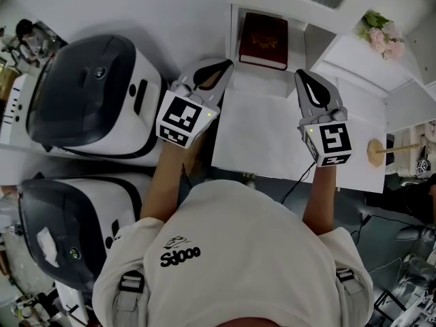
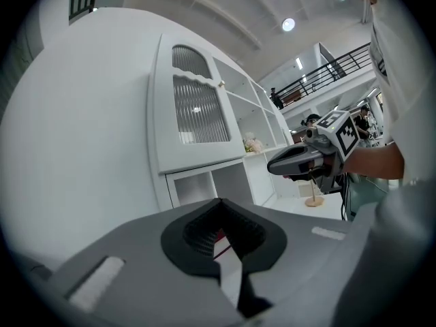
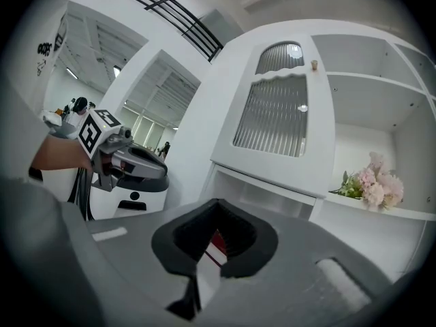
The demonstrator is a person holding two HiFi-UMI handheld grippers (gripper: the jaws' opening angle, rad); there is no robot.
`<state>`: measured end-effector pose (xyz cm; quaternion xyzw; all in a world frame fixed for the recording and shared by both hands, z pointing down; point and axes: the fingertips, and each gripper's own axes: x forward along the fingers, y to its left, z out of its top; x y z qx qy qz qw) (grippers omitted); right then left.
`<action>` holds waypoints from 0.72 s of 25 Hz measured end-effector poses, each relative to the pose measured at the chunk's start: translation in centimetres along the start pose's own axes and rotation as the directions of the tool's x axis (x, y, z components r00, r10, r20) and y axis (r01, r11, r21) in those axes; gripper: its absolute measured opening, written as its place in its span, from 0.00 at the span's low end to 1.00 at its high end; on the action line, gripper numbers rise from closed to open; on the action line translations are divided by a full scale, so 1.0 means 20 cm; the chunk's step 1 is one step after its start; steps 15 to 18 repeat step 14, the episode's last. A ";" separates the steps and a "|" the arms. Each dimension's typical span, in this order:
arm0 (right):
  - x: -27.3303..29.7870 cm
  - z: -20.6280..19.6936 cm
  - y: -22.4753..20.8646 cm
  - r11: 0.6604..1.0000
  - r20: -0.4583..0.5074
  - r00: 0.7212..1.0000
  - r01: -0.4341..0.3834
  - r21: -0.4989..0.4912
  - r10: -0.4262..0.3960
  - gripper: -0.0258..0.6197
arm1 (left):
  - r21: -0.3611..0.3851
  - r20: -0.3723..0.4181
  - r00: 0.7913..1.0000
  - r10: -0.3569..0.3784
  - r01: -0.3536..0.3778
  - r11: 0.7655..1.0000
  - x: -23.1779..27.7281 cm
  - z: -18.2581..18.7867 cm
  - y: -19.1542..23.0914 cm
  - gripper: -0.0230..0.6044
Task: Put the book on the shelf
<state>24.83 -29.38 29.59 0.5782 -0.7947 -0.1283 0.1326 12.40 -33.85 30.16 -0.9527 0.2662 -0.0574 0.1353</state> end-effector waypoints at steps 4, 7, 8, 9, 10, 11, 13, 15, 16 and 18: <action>0.00 -0.01 0.00 1.000 -0.007 1.000 0.005 0.003 -0.005 0.04 | -0.010 0.000 1.000 -0.007 0.007 1.000 -0.01 0.00 0.00 0.07; 0.00 -0.01 0.00 1.000 -0.012 1.000 0.008 0.003 -0.008 0.04 | -0.012 -0.001 1.000 -0.003 0.003 1.000 -0.01 -0.01 0.01 0.07; 0.00 -0.01 0.00 1.000 -0.014 1.000 0.008 0.006 -0.008 0.04 | -0.014 -0.001 1.000 -0.003 0.003 1.000 -0.02 -0.01 0.01 0.07; 0.00 -0.01 0.00 1.000 -0.015 1.000 0.008 0.010 -0.008 0.04 | -0.015 -0.002 1.000 -0.003 0.003 1.000 -0.02 -0.01 0.01 0.07; 0.00 -0.02 0.00 1.000 -0.016 1.000 0.007 0.014 -0.007 0.04 | -0.016 -0.003 1.000 -0.005 0.004 1.000 -0.02 -0.02 0.01 0.07; 0.00 -0.02 0.00 1.000 -0.018 1.000 0.007 0.017 -0.006 0.04 | -0.017 -0.005 1.000 -0.007 0.006 1.000 -0.02 -0.02 0.00 0.07; 0.00 -0.03 0.01 1.000 -0.022 1.000 0.005 0.021 -0.004 0.04 | -0.017 -0.009 1.000 -0.011 0.011 1.000 -0.01 -0.03 0.00 0.07; 0.00 -0.04 0.01 1.000 -0.023 1.000 0.004 0.023 -0.003 0.04 | -0.017 -0.011 1.000 -0.013 0.013 1.000 -0.01 -0.03 -0.01 0.07; 0.00 -0.04 0.01 1.000 -0.023 1.000 0.004 0.023 -0.003 0.04 | -0.017 -0.011 1.000 -0.013 0.013 1.000 -0.01 -0.03 -0.01 0.07; 0.00 -0.04 0.01 1.000 -0.023 1.000 0.004 0.023 -0.003 0.04 | -0.017 -0.011 1.000 -0.013 0.013 1.000 -0.01 -0.03 -0.01 0.07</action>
